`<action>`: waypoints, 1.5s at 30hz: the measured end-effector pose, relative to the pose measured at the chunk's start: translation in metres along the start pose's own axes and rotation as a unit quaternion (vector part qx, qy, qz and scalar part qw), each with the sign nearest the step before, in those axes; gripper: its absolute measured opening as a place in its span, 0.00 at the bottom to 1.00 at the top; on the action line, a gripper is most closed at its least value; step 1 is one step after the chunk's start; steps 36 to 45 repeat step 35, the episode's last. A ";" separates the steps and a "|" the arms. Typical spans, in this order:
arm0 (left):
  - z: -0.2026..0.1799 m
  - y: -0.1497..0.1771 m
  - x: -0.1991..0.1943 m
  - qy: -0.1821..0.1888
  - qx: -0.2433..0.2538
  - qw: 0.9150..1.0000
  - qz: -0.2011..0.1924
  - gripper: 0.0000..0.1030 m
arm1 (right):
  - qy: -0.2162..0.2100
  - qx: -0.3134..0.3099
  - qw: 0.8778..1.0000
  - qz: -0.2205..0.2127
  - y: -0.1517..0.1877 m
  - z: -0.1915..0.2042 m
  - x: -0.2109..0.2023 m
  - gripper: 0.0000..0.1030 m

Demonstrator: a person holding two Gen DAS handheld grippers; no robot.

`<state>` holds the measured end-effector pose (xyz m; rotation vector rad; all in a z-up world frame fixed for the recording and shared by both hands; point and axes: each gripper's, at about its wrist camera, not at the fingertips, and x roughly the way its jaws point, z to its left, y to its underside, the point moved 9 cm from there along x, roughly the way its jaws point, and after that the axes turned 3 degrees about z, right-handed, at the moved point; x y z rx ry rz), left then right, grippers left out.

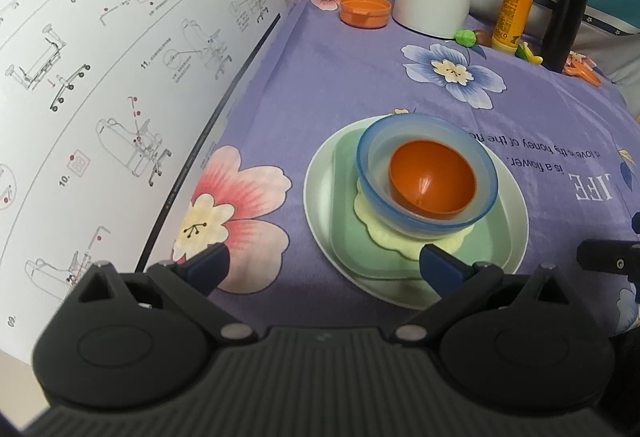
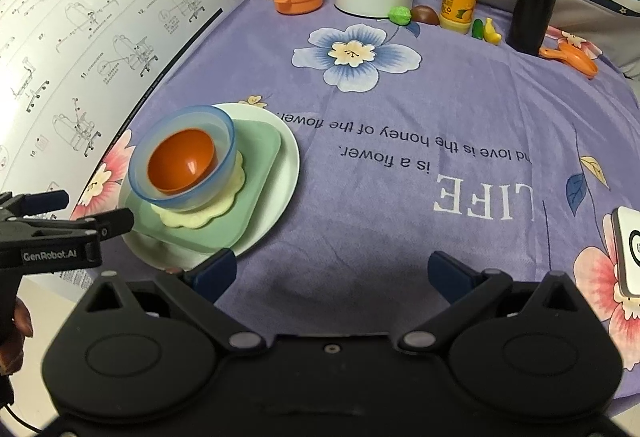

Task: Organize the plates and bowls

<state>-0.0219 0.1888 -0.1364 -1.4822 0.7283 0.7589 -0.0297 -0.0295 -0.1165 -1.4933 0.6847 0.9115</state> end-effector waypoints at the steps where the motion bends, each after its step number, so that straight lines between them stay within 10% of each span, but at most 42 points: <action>1: 0.000 0.000 0.000 0.000 0.000 1.000 0.001 1.00 | 0.000 0.001 1.000 0.000 0.000 0.000 0.000 1.00; 45: -0.006 0.001 -0.008 -0.004 0.047 0.999 0.014 1.00 | 0.003 -0.001 1.000 -0.002 -0.001 0.001 -0.003 1.00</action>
